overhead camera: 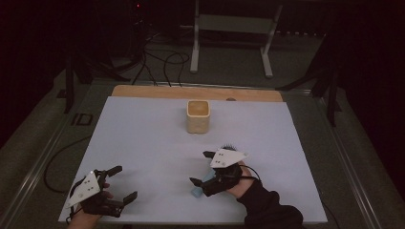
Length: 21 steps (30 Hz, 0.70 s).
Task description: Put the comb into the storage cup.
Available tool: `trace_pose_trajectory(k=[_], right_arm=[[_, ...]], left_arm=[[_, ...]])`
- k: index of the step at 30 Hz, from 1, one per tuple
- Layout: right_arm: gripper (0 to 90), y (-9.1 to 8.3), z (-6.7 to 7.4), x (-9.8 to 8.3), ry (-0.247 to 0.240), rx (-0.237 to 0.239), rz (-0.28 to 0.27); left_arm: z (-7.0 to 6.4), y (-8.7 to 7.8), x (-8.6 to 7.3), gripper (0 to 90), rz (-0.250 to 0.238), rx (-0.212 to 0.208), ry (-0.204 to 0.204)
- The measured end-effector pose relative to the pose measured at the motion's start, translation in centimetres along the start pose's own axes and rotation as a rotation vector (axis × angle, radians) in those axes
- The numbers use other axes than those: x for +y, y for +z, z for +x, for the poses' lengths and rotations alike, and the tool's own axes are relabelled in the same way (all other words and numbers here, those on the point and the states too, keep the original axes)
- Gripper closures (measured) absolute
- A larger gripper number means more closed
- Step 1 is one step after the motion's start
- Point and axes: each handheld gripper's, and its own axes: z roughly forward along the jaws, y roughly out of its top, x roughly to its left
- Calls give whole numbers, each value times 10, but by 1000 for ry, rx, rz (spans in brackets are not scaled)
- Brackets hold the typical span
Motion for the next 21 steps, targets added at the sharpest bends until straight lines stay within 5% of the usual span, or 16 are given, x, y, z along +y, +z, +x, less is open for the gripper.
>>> trace_pose_trajectory(k=[6, 12, 21], right_arm=[[154, 23, 1, -5, -8, 31, 44], [306, 44, 1, -16, -43, 41, 146], [598, 56, -1, -24, -8, 37, 233]], left_arm=[[0, 0, 0, 0, 2, -3, 0], [0, 1, 0, 0, 2, -7, 1], [0, 1, 0, 0, 2, -11, -2]])
